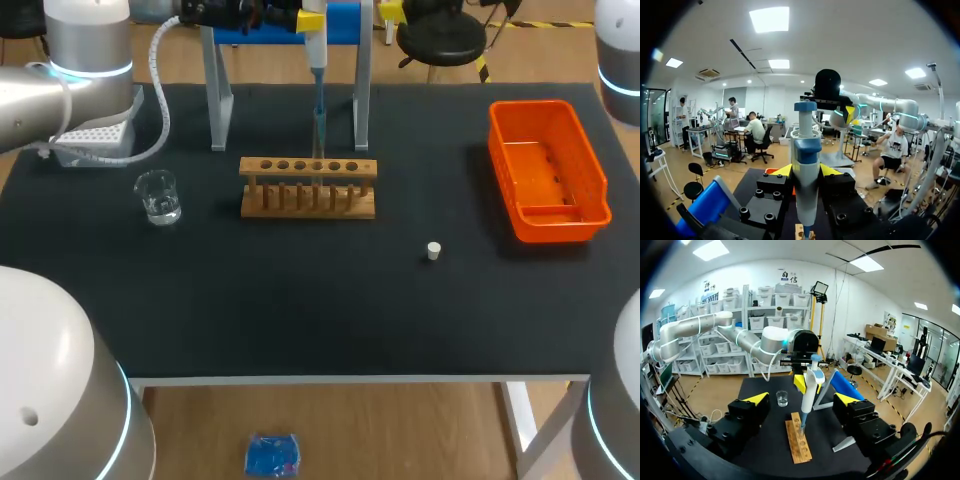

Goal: Invert the test tube, pick up the pipette, mount the tip to pipette, aspirate from beaker and dispense into the tube, eject the tip, return the pipette, and cap with the stopper.

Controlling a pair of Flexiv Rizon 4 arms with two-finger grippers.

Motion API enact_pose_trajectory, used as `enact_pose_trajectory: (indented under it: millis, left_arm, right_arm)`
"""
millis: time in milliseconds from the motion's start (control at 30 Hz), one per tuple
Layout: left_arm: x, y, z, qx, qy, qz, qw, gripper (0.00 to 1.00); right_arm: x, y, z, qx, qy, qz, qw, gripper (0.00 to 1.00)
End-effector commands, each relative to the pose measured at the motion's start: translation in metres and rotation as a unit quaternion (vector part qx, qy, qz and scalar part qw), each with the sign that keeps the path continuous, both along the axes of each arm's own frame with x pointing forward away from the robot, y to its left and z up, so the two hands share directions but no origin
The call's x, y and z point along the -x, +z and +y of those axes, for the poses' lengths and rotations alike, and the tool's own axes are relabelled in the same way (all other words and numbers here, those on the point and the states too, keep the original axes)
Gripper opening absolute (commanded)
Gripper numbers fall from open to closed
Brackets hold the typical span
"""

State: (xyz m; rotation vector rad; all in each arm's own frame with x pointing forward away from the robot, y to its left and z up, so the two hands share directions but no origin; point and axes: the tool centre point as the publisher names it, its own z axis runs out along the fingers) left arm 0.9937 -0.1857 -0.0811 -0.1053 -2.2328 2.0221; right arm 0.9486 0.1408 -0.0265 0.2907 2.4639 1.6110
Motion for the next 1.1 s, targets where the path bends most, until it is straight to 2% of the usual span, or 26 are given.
enact_pose_trajectory:
  millis: [33,133,333,1100]
  left_arm:
    - [0.001,0.000,-0.001,0.001,0.002,0.000,1.000,0.00]
    - [0.001,0.000,-0.001,0.001,0.002,0.000,1.000,0.00]
    - [0.001,0.000,-0.001,0.001,0.002,0.000,1.000,0.00]
    - [0.001,0.000,-0.001,0.001,0.002,0.000,1.000,0.00]
  right_arm:
    - [-0.010,0.009,0.013,0.021,0.000,0.003,1.000,0.27]
    - [-0.015,0.012,0.020,0.022,-0.003,0.000,1.000,0.00]
    - [-0.028,0.019,0.033,0.021,-0.008,-0.001,1.000,0.00]
    - [-0.059,0.037,0.087,0.000,-0.017,0.008,1.000,0.00]
